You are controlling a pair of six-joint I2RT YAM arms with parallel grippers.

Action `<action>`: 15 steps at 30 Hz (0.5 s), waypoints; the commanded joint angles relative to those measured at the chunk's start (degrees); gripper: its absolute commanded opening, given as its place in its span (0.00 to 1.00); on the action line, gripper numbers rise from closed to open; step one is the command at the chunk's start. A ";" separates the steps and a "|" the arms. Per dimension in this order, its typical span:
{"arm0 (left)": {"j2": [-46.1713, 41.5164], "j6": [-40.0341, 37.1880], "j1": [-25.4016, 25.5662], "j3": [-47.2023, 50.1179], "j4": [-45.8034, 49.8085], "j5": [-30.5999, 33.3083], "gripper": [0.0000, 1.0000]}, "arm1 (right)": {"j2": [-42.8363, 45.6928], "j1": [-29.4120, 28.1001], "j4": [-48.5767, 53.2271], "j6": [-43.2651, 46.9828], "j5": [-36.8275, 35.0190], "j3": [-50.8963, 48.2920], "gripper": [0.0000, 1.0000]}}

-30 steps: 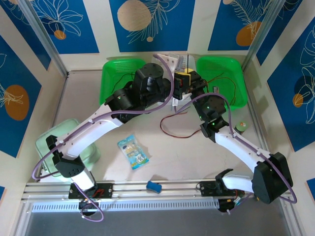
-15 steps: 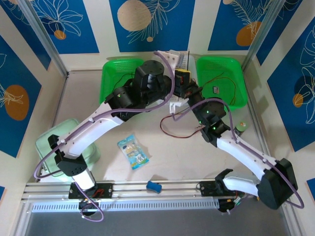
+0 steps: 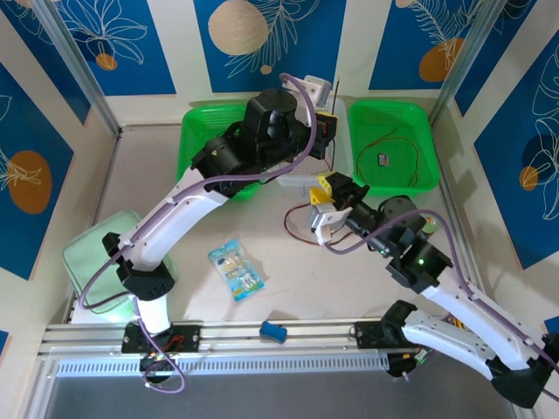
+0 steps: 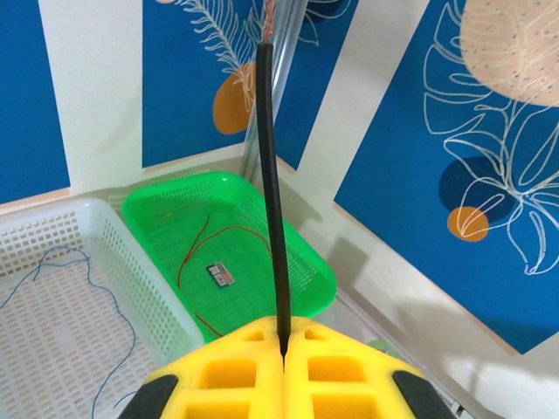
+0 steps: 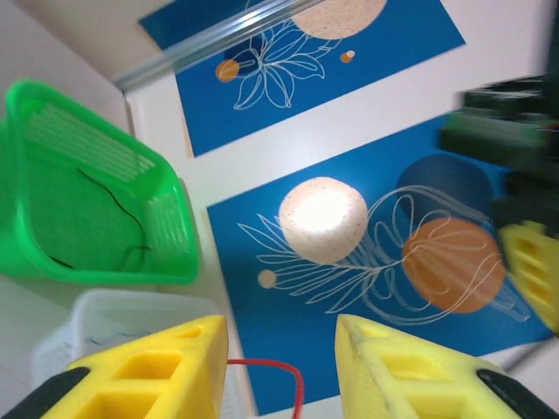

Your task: Untangle the cables

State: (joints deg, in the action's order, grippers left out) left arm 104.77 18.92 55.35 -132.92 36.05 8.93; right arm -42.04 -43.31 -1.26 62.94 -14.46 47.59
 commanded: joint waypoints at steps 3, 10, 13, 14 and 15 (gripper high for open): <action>0.17 -1.25 -1.07 -2.16 0.92 -2.84 0.00 | 3.07 5.25 9.29 -21.87 4.11 5.81 0.39; -0.18 -1.75 -1.96 -2.20 2.95 -5.14 0.00 | 1.14 24.55 15.68 -48.72 15.68 12.00 0.47; -0.43 -2.45 -2.59 -2.17 3.30 -8.76 0.00 | -3.28 31.75 20.93 -62.44 20.06 17.35 0.51; -0.44 -2.55 -2.90 -2.11 3.49 -9.43 0.00 | -5.34 33.53 23.40 -66.38 20.81 19.56 0.51; -0.53 -2.88 -3.20 -2.07 3.66 -10.70 0.00 | -7.77 35.87 26.39 -70.08 22.09 22.21 0.51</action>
State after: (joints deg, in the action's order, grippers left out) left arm 105.19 17.85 53.32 -133.03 38.74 2.63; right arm -45.84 -11.20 17.52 10.61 1.58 64.95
